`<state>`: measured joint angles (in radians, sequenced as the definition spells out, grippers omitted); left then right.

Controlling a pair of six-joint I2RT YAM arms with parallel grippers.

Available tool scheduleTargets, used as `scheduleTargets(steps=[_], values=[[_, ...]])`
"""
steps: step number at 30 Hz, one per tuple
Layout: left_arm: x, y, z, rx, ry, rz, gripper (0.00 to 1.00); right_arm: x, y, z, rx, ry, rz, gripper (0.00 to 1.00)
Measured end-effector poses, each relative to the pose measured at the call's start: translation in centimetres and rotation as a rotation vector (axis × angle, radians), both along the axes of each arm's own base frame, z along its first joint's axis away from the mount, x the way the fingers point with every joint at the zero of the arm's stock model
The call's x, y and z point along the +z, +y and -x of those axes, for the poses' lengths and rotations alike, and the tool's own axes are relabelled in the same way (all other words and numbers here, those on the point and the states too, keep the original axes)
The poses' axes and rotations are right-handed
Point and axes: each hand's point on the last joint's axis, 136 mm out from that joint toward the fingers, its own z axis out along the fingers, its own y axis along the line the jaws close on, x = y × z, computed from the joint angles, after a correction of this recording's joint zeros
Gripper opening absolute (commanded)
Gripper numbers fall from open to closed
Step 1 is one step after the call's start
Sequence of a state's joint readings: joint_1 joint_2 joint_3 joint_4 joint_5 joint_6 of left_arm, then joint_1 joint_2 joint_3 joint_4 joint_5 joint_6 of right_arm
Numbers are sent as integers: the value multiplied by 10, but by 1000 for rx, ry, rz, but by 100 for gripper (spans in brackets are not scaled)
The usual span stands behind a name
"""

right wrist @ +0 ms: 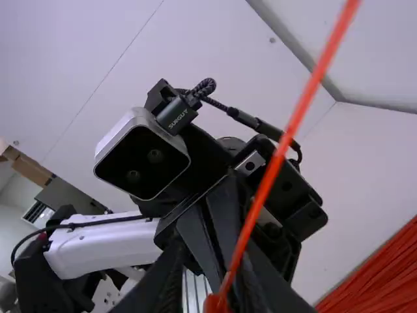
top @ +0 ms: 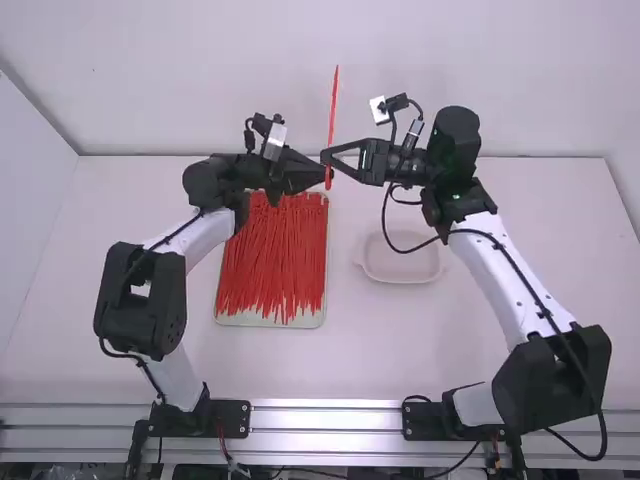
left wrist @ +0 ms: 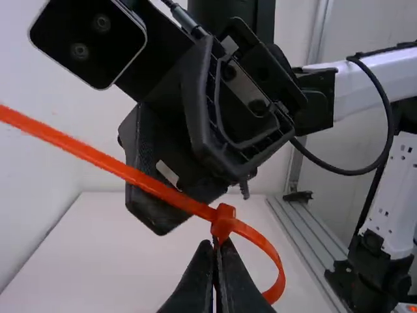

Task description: Fasten the cable tie

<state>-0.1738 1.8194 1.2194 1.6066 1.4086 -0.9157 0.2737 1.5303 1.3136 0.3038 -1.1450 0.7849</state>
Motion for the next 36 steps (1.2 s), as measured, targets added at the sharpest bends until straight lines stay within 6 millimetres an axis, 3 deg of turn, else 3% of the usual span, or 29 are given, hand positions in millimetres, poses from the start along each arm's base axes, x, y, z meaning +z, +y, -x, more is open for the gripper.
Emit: scheduleTargets(steps=[1,9,11,12,13,15,21,25,36], values=[[0,-1,1,-3,3,0,2,0,1,1,3,-3,0,0],[1,-2,0,1,-4,6,3,0,0,-1,-6,1,0,0],[1,-2,0,3,-8,8,33,0,0,0,3,-2,1,0],[1,-2,-1,3,-4,7,41,0,-1,0,3,-3,0,0],[1,0,-2,9,5,8,64,0,-2,2,16,-7,0,0],[1,2,-6,22,32,13,99,0,-5,4,29,-7,0,0],[-9,18,-35,93,220,10,99,-1,-19,-1,26,-22,4,0],[-20,27,-46,115,304,-14,99,-12,-30,-5,8,23,25,0],[-72,26,-53,84,524,-119,99,-55,-62,-15,-79,114,122,0]])
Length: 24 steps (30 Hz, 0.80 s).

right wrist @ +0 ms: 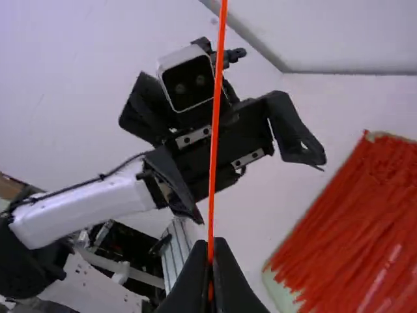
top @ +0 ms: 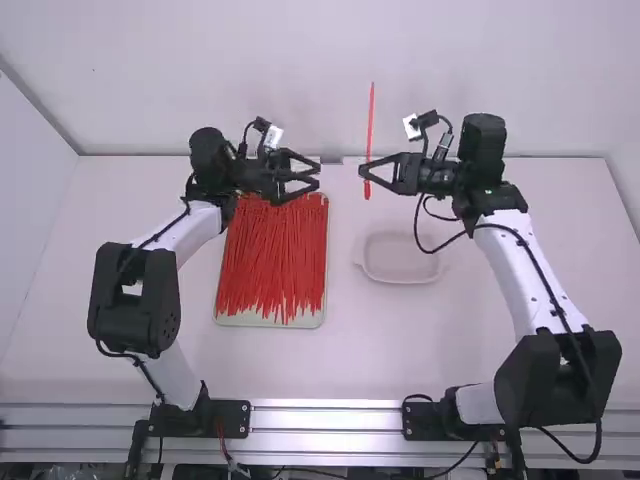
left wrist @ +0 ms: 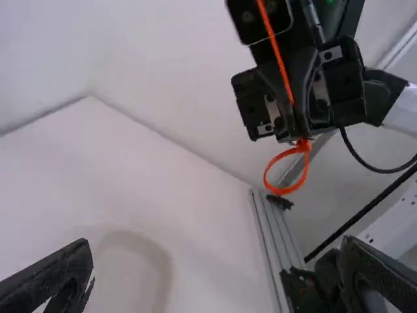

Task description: Fasten the cable tie

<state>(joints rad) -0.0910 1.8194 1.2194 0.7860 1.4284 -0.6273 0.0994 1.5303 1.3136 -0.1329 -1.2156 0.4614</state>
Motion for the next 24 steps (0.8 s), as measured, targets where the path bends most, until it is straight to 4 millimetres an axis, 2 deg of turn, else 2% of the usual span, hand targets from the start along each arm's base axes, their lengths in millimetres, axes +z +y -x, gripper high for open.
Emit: scheduleTargets(steps=[5,10,15,20,24], values=[[-35,0,-4,37,144,-48,99,-26,-8,-2,-56,37,87,0],[-62,3,-3,78,203,-108,99,-49,-15,-4,-109,47,190,0],[-78,4,0,95,206,-151,99,-71,-18,-6,-161,66,303,0],[-92,7,2,117,203,-200,99,-88,-21,-19,-240,20,403,0],[-100,9,2,134,195,-235,99,-118,-31,-28,-321,34,451,0]])
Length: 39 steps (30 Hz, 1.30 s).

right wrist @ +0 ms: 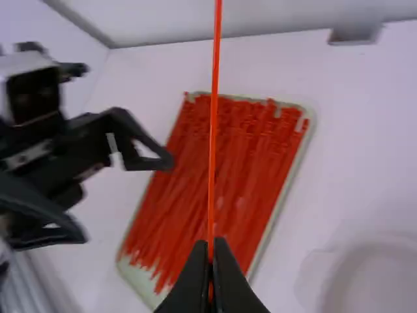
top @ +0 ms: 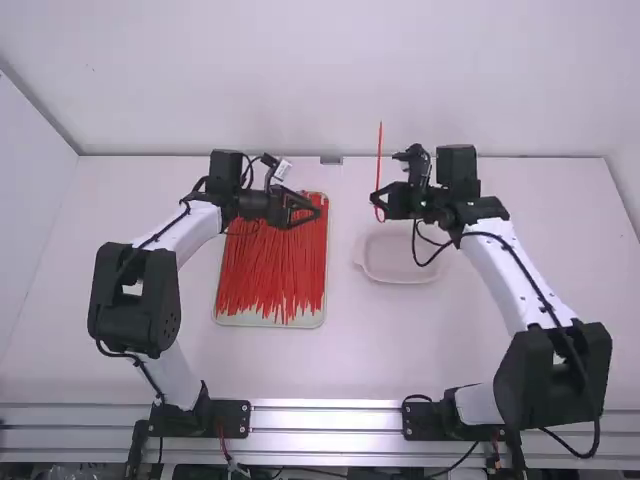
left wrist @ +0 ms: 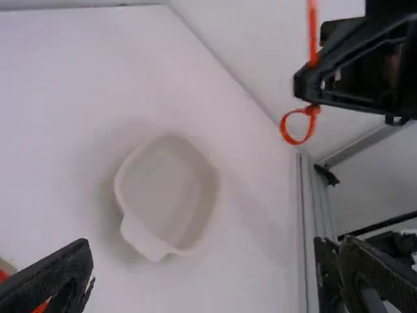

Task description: Fasten the cable tie

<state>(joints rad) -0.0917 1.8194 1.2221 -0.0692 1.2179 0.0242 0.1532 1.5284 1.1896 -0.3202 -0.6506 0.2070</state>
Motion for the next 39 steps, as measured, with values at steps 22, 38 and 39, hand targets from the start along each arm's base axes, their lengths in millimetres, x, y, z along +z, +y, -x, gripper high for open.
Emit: scheduleTargets(steps=[22,38,39], values=[[-15,6,-7,56,-5,-80,99,-136,-67,15,-377,125,167,0],[-15,6,-7,56,-6,-80,99,-150,-69,19,-463,110,291,0],[-15,6,-7,56,-6,-80,99,-151,-69,19,-466,110,290,2]])
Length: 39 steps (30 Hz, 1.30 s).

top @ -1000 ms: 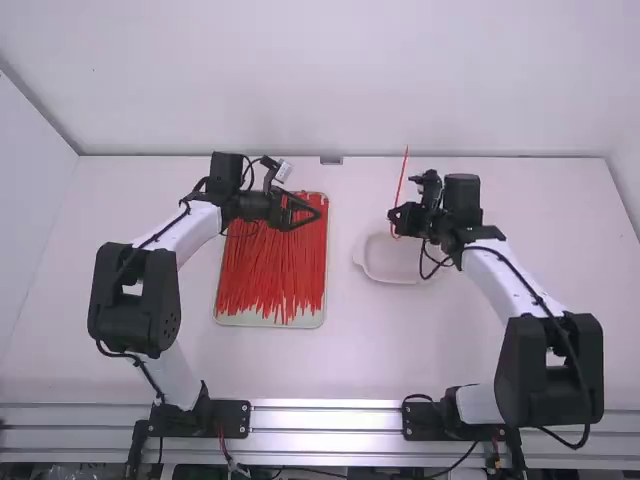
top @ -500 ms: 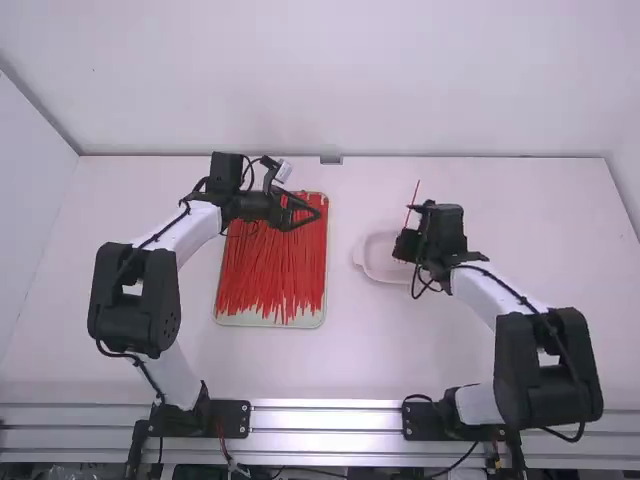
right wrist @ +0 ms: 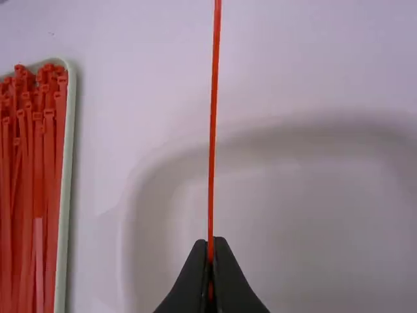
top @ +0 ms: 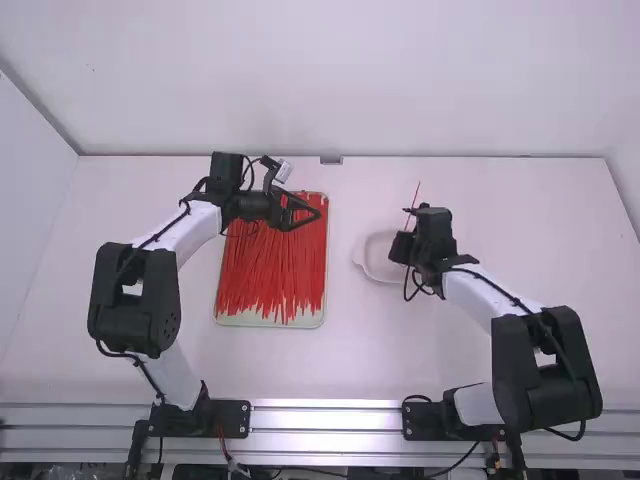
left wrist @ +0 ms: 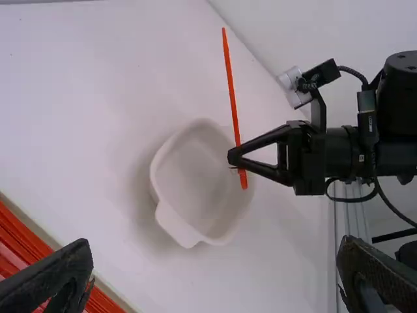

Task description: Fasten the cable tie

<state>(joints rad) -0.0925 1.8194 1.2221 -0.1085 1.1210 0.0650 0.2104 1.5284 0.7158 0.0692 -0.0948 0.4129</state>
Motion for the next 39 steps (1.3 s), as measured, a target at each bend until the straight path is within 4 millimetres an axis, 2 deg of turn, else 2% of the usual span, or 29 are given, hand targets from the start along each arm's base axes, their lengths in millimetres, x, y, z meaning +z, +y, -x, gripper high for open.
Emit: scheduleTargets(steps=[9,15,20,23,29,39], values=[[1,0,-1,0,-11,1,99,-1,-1,0,-4,0,4,5],[1,0,-1,0,-11,1,99,-1,-3,0,-10,0,6,28],[1,0,-1,0,-12,1,99,-1,-4,0,-14,0,6,39],[1,0,-1,-1,-13,1,99,-1,-4,0,-15,1,4,54],[2,0,-2,0,-18,1,99,2,-3,-3,-15,-16,2,66],[2,0,-2,-1,-23,1,99,3,0,-4,-7,-16,-19,77]])
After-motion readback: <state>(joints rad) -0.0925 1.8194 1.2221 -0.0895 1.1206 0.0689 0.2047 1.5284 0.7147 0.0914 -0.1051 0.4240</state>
